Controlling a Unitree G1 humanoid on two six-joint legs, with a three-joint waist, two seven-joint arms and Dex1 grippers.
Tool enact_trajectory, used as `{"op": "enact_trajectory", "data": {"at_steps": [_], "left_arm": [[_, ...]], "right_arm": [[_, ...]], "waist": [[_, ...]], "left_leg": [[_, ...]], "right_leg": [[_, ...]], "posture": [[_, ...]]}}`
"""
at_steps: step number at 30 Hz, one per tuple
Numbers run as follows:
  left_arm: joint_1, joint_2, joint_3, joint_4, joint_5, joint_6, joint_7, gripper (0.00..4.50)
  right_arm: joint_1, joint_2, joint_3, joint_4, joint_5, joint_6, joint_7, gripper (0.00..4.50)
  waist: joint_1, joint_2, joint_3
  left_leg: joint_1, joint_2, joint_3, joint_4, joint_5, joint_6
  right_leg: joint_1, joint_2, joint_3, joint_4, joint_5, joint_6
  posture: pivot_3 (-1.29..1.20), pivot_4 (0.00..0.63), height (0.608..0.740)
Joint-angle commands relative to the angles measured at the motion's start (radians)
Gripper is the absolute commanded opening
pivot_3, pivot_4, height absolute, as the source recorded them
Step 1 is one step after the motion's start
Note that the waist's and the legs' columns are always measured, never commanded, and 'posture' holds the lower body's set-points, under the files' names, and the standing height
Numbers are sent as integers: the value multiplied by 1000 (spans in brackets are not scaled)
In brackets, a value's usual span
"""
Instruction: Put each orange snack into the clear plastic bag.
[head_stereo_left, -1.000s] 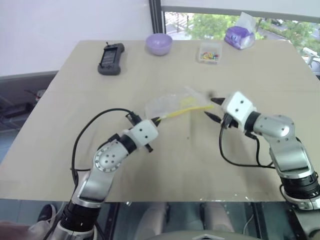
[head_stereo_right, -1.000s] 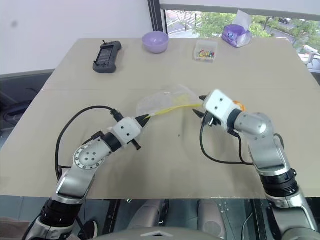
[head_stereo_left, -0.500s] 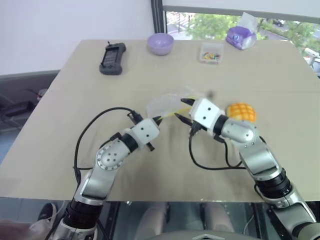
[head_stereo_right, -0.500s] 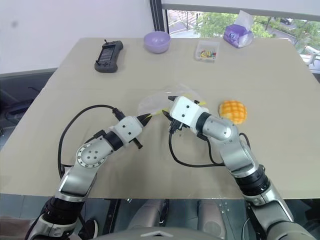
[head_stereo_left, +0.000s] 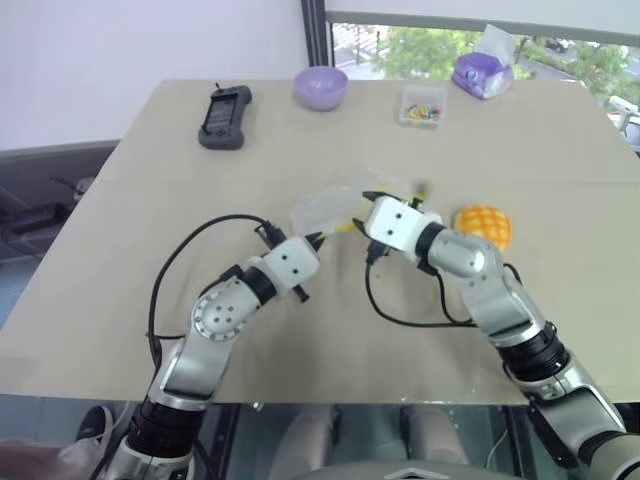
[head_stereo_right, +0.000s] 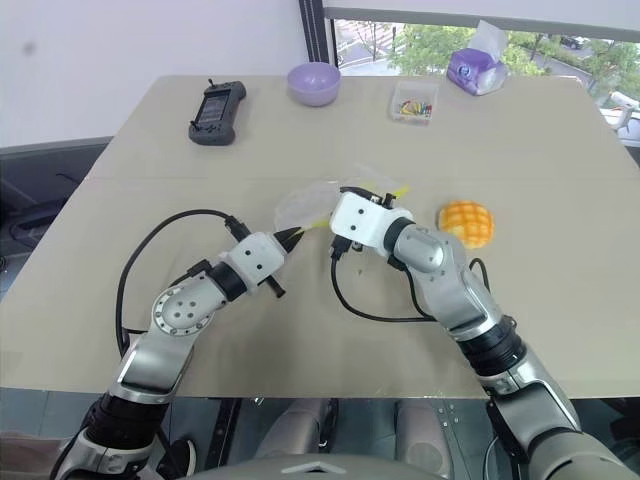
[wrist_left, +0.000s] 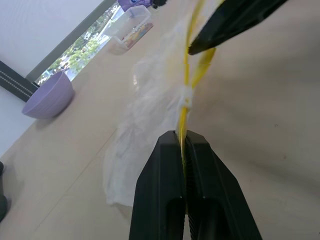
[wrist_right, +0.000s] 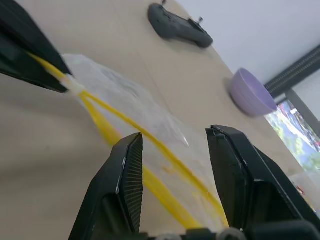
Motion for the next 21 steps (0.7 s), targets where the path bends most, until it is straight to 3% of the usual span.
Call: {"op": "enact_trajectory", "data": {"at_steps": [1, 7, 11, 17, 21], "left_arm": [[-4, 0, -5, -29, 6, -20, 2, 0], [1, 2, -4, -31, 6, -19, 2, 0], [-1, 2, -4, -29, 5, -18, 1, 0], [-7, 4, 0, -23, 1, -17, 2, 0], [-7, 3, -1, -22, -1, -16, 1, 0]], "right_arm": [[-30, 0, -26, 24, -76, 98, -55, 2193], [-40, -8, -108, 68, -92, 204, -113, 2193], [-38, 36, -162, 7, 73, 105, -48, 2193], [46, -102, -187, -121, 265, -26, 178, 2193], [71, -103, -228, -130, 334, -61, 172, 2193]], "waist": [[0, 0, 0], [1, 0, 0], [-6, 0, 0], [4, 0, 0], [0, 0, 0]], "left_leg": [[0, 0, 0, 0, 0, 0], [0, 0, 0, 0, 0, 0], [0, 0, 1, -1, 0, 0], [-2, 0, 1, 0, 0, 0], [-2, 0, 1, 0, 0, 0]], "right_leg": [[0, 0, 0, 0, 0, 0], [0, 0, 0, 0, 0, 0], [-1, 0, 1, 0, 0, 0], [-3, -1, 1, 0, 0, 0], [-2, -1, 1, 0, 0, 0]], "posture": [[0, 150, 740], [0, 150, 740], [0, 150, 740], [0, 150, 740], [0, 150, 740]]}}
